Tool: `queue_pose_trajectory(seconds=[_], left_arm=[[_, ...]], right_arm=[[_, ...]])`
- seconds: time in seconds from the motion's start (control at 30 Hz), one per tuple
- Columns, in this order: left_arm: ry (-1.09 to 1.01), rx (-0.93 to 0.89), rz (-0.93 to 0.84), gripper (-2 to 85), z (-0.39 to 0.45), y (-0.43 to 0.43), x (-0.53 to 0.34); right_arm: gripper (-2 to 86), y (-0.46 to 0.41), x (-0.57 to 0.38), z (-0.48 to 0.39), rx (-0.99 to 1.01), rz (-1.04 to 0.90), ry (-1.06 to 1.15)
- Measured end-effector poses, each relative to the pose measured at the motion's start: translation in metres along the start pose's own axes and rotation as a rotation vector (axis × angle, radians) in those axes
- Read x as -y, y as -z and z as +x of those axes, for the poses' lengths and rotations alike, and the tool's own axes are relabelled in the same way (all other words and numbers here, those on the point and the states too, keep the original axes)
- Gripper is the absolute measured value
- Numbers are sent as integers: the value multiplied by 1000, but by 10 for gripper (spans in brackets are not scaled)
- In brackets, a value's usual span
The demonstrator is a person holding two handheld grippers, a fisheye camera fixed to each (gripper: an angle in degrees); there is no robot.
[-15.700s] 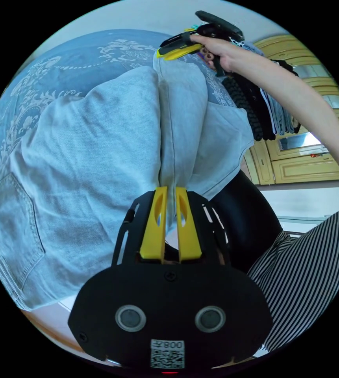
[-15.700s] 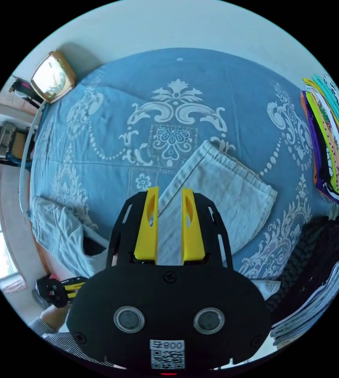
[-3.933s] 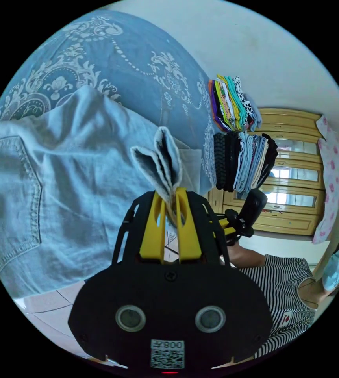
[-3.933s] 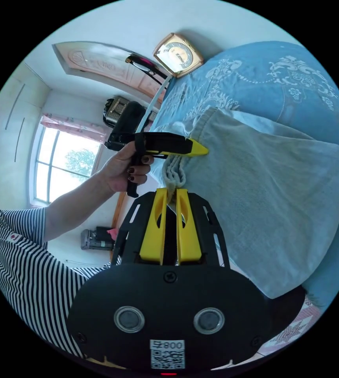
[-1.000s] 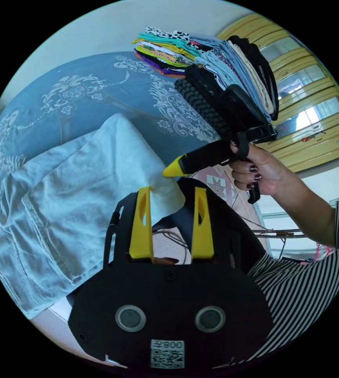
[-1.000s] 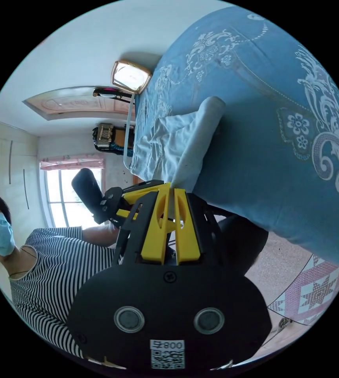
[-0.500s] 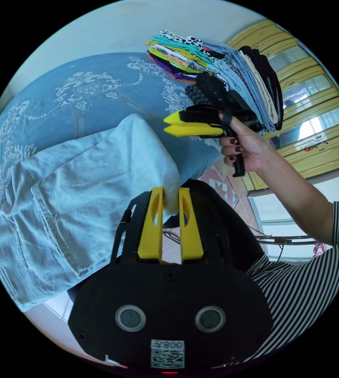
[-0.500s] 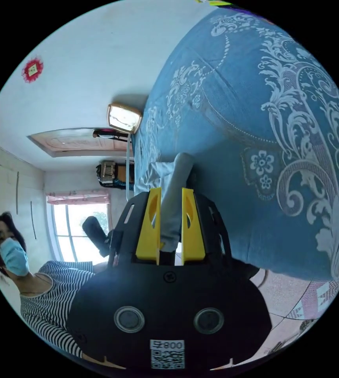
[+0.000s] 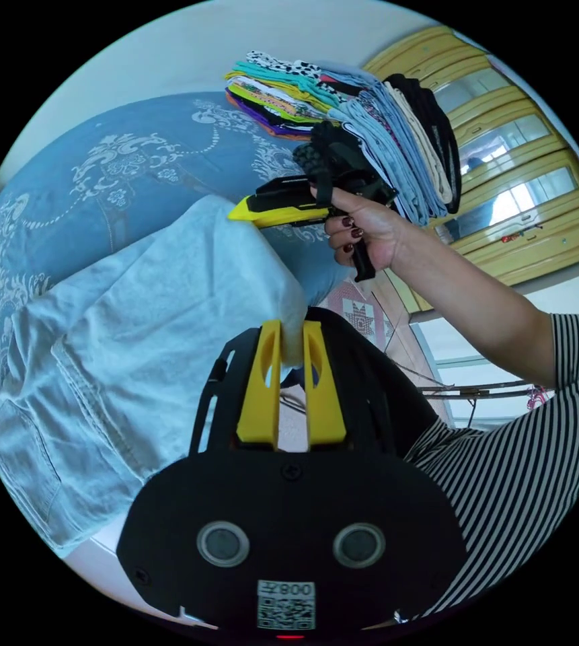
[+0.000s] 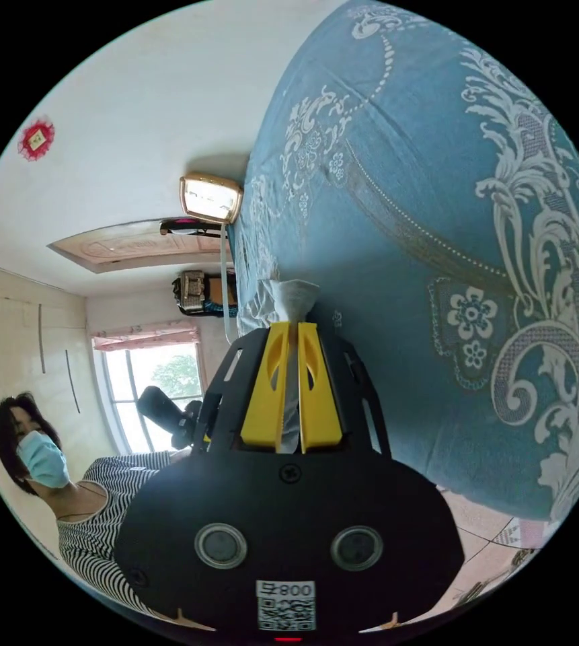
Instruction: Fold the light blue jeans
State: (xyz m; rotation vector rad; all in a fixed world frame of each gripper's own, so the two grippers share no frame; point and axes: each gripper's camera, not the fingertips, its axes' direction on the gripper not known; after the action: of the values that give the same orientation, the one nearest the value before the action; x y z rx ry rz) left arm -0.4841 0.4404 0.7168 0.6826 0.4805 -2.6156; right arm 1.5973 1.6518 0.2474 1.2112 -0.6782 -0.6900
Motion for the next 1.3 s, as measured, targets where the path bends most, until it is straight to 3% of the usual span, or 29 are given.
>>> queue_pose_trajectory(seconds=[0.17, 0.4, 0.5, 0.67, 0.87, 1.03, 1.3], left_arm=[[-76, 9, -2, 56, 22, 29, -5], [-154, -131, 49, 56, 35, 77, -16], [-131, -161, 20, 57, 24, 89, -34], [-46, -244, 141, 57, -19, 161, -81], [19, -266, 347, 57, -79, 289, -167], [172, -274, 560, 56, -151, 394, -266], [435, -173, 626, 56, -259, 487, -389]], right_arm=[[22, 39, -13, -13, 43, 51, 29], [19, 118, -45, -40, -12, 174, 30], [19, 118, -49, -38, -35, 172, -37], [20, 101, -41, -84, 36, 209, -5], [23, 32, 1, -226, 72, 106, 215], [23, -81, 51, -352, 50, -39, 384], [21, -269, 115, -442, -79, -224, 391]])
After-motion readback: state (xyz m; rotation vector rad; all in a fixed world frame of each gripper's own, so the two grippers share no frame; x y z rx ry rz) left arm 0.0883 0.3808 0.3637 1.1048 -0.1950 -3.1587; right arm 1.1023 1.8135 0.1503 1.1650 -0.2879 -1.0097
